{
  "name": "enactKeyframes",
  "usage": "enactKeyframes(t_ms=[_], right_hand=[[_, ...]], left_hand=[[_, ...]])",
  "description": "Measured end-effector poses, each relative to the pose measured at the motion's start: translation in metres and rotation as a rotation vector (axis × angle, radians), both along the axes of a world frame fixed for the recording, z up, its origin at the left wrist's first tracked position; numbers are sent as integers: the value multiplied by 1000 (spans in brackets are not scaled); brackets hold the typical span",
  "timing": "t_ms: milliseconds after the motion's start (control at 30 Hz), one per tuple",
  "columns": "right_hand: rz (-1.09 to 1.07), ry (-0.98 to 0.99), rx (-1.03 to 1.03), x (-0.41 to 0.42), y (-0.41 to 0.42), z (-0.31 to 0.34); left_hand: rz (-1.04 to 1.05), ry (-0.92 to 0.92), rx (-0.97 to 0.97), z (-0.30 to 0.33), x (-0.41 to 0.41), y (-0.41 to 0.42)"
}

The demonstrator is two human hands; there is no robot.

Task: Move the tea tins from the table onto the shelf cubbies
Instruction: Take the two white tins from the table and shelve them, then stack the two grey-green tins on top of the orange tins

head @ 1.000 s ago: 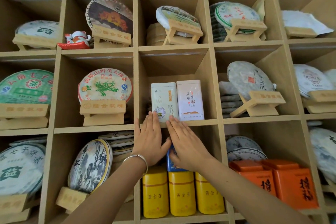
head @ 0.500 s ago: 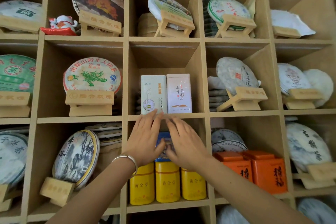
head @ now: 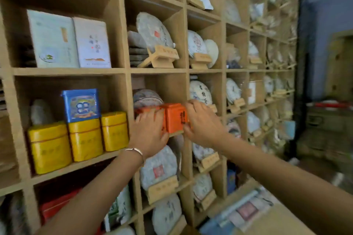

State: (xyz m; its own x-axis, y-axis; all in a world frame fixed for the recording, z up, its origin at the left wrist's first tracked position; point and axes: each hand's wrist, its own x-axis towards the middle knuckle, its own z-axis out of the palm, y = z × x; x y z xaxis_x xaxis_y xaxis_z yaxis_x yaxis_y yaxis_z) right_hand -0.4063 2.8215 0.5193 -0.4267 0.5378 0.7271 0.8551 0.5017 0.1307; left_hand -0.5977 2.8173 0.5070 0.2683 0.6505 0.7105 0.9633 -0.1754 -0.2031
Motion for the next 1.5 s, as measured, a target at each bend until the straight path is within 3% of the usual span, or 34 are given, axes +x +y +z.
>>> enactKeyframes(t_ms=[200,333,600,767,1133,1333,1500], right_hand=[[-346,16,-121,176,-58,-48],[-627,145,-221,301,-141,-94],[-1173,217,-373,496,-393,-124],[-1417,305,-488,565,-548,-145],[-1621,325,-647,683,-785,-171],[-1579,436,-684,757,-823,-198],[-1588,522,-765,838,-828,-245]], left_hand=[[-412,-135,-196,-43,167,7],[-661,-66,-323,-71,297,-27],[-1000,208,-471,-114,519,-157],[-1176,255,-624,-132,641,-270],[-1400,414,-788,-172,842,-480],[-1465,513,-955,-189,931,-518],[-1565,621,-866,-223,1024,-531]])
